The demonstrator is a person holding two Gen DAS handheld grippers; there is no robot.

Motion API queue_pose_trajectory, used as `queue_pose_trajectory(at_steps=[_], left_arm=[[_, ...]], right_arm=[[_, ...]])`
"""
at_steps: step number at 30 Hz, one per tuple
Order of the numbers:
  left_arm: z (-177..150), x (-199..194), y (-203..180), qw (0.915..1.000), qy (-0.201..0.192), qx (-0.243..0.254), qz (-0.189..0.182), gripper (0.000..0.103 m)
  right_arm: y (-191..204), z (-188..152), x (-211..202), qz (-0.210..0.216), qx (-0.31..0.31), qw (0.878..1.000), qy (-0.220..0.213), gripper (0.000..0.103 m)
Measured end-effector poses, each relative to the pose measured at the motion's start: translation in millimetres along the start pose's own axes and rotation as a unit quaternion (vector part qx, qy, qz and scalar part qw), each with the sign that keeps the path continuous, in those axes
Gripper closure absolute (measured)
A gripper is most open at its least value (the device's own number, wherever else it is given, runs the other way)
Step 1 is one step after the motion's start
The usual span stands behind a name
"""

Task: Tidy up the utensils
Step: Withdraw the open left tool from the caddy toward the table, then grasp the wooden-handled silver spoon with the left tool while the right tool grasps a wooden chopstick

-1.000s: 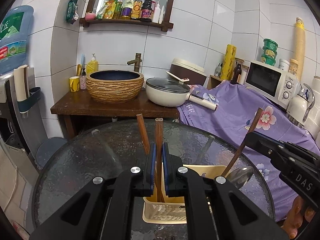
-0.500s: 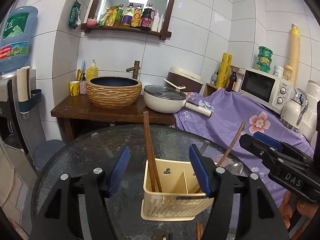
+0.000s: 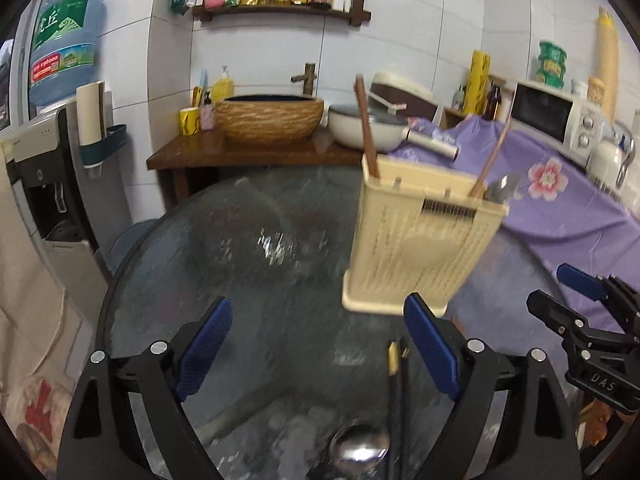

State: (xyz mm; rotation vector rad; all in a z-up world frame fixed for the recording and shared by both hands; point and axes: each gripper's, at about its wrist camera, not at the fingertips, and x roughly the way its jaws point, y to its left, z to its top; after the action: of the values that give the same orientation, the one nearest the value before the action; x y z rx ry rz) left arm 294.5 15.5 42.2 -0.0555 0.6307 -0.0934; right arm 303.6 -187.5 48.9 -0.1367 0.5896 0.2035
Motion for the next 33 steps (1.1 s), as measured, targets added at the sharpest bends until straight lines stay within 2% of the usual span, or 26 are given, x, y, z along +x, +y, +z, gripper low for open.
queue_pose_trajectory(at_steps=[3,7,10,13,17,21,33], left_arm=[[-29,-1,3,0.9997,0.023,0.008,0.003,0.025],[-57,-1,6,0.9985,0.050,0.018,0.013,0.038],[-79,-1,10,0.9974,0.072,0.002,0.005,0.041],[-93,-2,9,0.9965,0.084,-0.001,0.002,0.045],[-104,-5,6,0.9962,0.087,0.000,0.007,0.049],[-109,-7,4,0.9958,0.092,-0.002,-0.001,0.050],[-112,-7,-12,0.9946,0.102,0.015,-0.015,0.051]], right_arm=[[12,-32,6,-0.013,-0.019,0.999,0.029,0.036],[14,-65,17,0.000,0.006,0.997,0.078,0.036],[16,-84,22,0.011,0.022,0.994,0.107,0.036],[21,-97,22,0.008,0.023,0.993,0.119,0.036],[27,-104,21,0.014,0.024,0.991,0.128,0.036],[30,-106,19,0.003,0.018,0.991,0.129,0.036],[3,-111,17,-0.007,0.021,0.988,0.151,0.037]])
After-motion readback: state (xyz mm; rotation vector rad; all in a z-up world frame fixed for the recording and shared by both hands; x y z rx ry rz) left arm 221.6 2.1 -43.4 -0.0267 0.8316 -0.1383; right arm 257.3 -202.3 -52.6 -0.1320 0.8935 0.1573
